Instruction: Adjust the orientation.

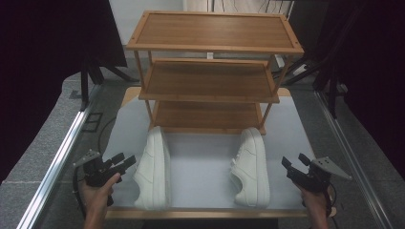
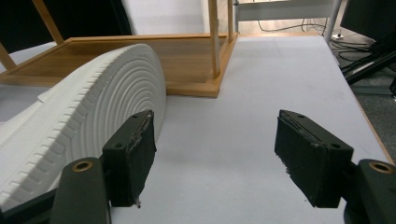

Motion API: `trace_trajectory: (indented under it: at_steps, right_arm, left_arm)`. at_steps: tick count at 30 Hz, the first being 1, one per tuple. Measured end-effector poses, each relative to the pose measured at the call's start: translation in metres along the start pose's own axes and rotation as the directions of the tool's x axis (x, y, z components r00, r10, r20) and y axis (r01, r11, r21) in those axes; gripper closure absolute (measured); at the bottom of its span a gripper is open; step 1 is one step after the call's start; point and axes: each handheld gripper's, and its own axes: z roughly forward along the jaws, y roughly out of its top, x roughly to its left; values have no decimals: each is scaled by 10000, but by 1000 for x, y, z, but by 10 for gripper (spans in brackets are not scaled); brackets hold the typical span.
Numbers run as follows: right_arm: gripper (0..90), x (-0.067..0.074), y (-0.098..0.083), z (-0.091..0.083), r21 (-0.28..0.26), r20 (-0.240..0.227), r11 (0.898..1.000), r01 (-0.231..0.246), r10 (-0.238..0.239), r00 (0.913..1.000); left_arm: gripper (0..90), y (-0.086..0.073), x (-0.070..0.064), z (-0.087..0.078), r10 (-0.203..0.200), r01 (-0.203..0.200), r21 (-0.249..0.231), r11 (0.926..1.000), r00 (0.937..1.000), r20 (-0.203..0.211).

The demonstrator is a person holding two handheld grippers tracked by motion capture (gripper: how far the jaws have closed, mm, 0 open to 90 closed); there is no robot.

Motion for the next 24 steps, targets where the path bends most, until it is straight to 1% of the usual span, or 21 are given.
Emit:
trace_trajectory:
  at_steps: [2,4,6,7,10,11,12,13,14,17,18,19,20,21,22,24]
  right_arm:
    - [284,-1,-3,1,109,-7,9999,-123,123,9999]
    - [283,0,-7,3,296,-8,9995,-107,107,9999]
    - [283,2,-8,3,367,5,9993,-48,48,10000]
    - [283,2,-8,3,347,24,9994,-9,8,10000]
    - [285,2,-6,-1,249,99,9996,-118,115,9999]
    - [284,1,-5,-2,209,134,9997,-142,139,9998]
    - [284,1,-5,-2,209,134,9997,-142,139,9998]
    - [284,1,-5,-3,166,131,9997,-174,172,9998]
    - [285,-1,-4,-5,125,128,9997,-213,211,9997]
    - [286,-4,-2,-7,63,129,9995,-303,302,9995]
    - [287,-5,-1,-7,4,129,9994,-348,348,9993]
    - [288,-6,0,-8,-50,138,9992,-389,390,9991]
    - [288,-7,1,-9,-101,118,9987,-494,495,9987]
    - [289,-8,1,-9,-146,86,9983,-567,569,9983]
    - [289,-9,2,-9,-187,56,9978,-633,635,9980]
    - [289,-9,2,-9,-210,27,9975,-672,673,9977]
  left_arm:
    - [351,0,1,0,-14,14,7,10000,10000,31]
    - [351,1,1,1,-2,2,76,10000,10000,31]
    - [351,1,0,2,42,-43,95,9999,9999,102]
    - [351,1,0,2,53,-54,103,9999,9999,107]
    - [371,0,-1,1,60,-60,72,10000,10000,55]
    - [407,0,-1,0,40,-40,28,10000,10000,71]
    - [479,0,-1,0,40,-40,28,10000,10000,71]
    - [479,1,-1,-1,-42,42,25,10000,10000,58]
    - [600,1,-2,-4,-83,82,-25,10000,9997,-224]
    - [736,0,-2,-8,-149,147,-74,9999,9995,-261]
    - [767,-1,-3,-10,-79,78,-37,10000,9998,-199]
    - [788,-2,-4,-11,-20,22,114,9999,9998,-197]
    - [800,-3,-5,-12,47,-42,233,9997,9998,-202]
    - [806,-3,-5,-12,47,-42,233,9997,9998,-202]
    - [816,-5,-7,-14,144,-133,388,9992,9995,-276]
    - [836,-8,-10,-18,178,-159,513,9986,9992,-364]
